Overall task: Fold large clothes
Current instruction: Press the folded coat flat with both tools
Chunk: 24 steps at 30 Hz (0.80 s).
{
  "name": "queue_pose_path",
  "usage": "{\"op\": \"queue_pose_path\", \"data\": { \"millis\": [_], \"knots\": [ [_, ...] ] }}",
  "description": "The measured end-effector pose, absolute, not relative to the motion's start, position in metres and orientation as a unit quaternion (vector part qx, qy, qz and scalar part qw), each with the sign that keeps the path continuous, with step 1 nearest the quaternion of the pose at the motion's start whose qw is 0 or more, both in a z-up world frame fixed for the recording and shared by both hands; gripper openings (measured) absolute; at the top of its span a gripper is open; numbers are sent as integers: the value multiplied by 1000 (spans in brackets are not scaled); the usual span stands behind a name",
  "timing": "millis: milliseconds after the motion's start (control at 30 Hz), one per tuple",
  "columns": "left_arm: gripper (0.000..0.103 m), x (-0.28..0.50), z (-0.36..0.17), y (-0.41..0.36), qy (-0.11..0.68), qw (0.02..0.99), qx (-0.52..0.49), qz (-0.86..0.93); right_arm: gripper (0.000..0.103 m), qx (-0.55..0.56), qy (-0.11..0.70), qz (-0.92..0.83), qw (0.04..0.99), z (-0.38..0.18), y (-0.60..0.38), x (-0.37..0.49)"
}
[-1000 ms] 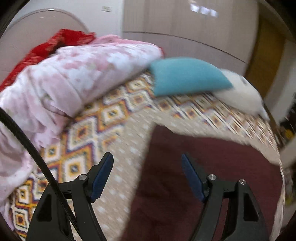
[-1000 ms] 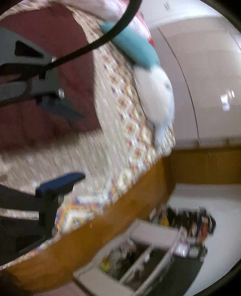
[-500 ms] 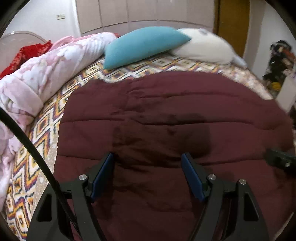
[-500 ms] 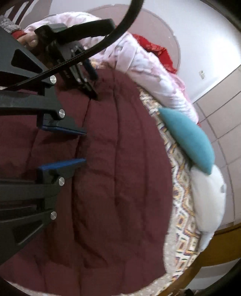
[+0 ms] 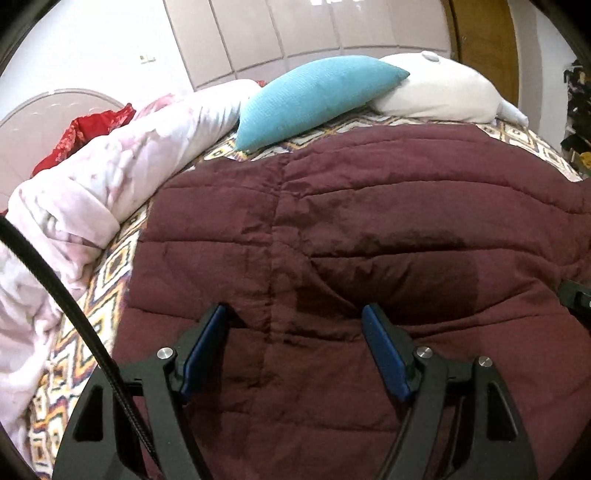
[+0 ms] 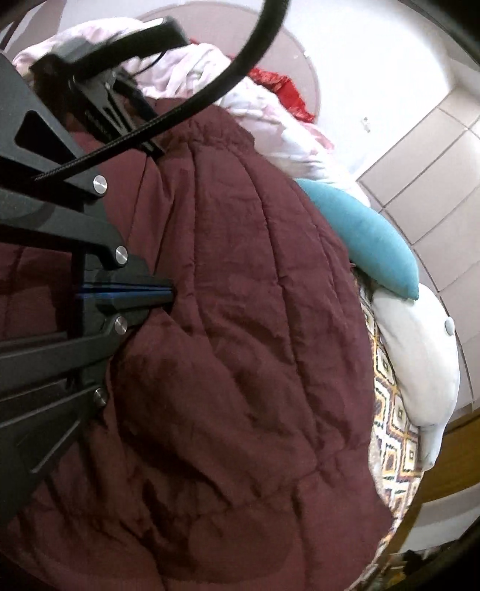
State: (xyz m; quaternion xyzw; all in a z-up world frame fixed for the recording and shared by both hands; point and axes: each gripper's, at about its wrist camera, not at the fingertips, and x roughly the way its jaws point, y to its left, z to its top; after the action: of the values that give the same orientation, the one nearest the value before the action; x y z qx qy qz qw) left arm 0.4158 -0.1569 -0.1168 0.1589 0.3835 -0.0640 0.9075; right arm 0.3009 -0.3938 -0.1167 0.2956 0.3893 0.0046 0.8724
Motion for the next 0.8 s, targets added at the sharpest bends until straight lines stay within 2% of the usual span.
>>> {"op": "queue_pose_path", "data": {
  "millis": [67,100,200,300,400,467,500,533,567,800],
  "knots": [
    [68,406,-100,-149,391,907,140,-68,0,297,409,-3,863,-103,-394,300],
    [68,398,-93,-146,389,909,129,-73,3,301,410,-6,861,-97,-398,299],
    [68,375,-71,-135,380,913,110,-98,23,322,371,2,871,-65,-403,270],
    [68,345,-65,-134,370,912,109,-137,25,354,354,52,864,-57,-399,245],
    [68,331,-83,-145,379,903,129,-155,25,383,367,109,841,-75,-387,233],
    [69,334,-104,-152,394,895,147,-149,25,394,382,113,828,-92,-384,236],
    [69,337,-115,-153,401,893,144,-144,19,412,392,101,816,-115,-387,242],
    [69,340,-121,-152,402,894,139,-143,6,412,392,101,816,-115,-387,242],
    [71,341,-126,-152,399,896,135,-141,0,415,394,90,815,-124,-389,245],
    [73,340,-139,-160,372,908,154,-117,0,417,381,80,821,-146,-392,249]
  ]
}}
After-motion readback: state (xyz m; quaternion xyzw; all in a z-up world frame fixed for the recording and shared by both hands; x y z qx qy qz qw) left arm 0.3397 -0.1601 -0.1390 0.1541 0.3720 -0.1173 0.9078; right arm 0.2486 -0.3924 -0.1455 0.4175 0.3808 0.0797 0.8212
